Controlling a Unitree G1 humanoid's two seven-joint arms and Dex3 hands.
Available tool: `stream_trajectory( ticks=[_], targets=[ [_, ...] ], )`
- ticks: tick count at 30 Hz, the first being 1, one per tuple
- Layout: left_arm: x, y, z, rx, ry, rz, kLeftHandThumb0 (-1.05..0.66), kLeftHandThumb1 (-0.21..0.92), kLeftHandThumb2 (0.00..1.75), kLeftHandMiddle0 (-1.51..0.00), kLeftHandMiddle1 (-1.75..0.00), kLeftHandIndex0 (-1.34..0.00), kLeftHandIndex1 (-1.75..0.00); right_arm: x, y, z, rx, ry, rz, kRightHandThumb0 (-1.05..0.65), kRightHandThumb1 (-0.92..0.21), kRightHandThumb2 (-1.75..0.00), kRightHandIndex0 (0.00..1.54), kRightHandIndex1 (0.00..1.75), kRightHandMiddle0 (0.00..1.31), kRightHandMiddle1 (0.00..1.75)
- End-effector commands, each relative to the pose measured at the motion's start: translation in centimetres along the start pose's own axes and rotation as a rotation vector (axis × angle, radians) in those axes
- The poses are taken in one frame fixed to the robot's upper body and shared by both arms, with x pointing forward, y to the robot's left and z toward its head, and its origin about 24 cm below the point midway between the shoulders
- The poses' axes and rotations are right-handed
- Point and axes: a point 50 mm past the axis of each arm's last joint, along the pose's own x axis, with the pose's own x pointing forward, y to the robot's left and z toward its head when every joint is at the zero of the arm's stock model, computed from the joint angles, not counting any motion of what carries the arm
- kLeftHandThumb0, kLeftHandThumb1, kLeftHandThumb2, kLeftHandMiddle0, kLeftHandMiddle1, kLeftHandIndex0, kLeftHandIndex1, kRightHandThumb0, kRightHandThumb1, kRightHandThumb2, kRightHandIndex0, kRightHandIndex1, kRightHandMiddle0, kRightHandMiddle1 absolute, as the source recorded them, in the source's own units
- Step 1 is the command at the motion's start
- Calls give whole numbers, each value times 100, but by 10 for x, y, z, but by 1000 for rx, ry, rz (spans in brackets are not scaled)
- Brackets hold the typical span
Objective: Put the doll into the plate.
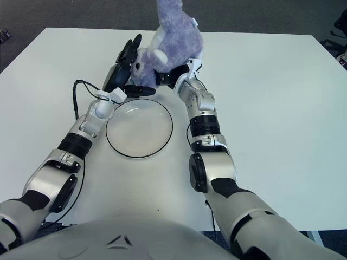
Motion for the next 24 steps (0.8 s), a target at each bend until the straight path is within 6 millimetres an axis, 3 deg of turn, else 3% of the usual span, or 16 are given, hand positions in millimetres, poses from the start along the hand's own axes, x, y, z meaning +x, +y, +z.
stream_trajectory(
  ticks=[1,3,7,9,18,24],
  targets=[
    [6,2,4,22,-48,4,-87,75,7,-2,-1,0,0,-1,2,5,26,-9,4,0,-8,-157,82,166,56,175],
    [6,2,4,29,-59,-2,-87,76,8,-3,-1,-1,0,-1,2,5,33,-4,2,0,-8,-156,82,166,55,175],
    [6,3,4,44,-86,-9,-88,62,41,-3,-3,0,-4,-1,3,6,43,2,0,0,-9,-156,82,166,55,175],
    [6,3,4,48,-95,-9,-88,58,49,-3,-3,0,-5,-1,3,6,45,4,-1,0,-9,-155,82,166,55,175],
    [6,2,2,106,-139,10,-84,48,64,-5,-8,0,-16,-3,4,7,51,11,25,0,-10,-155,81,165,54,175],
    [6,1,-1,139,-129,-13,-89,52,63,-5,-10,0,-16,-4,4,7,65,15,53,0,-9,-155,82,164,55,175]
  ],
)
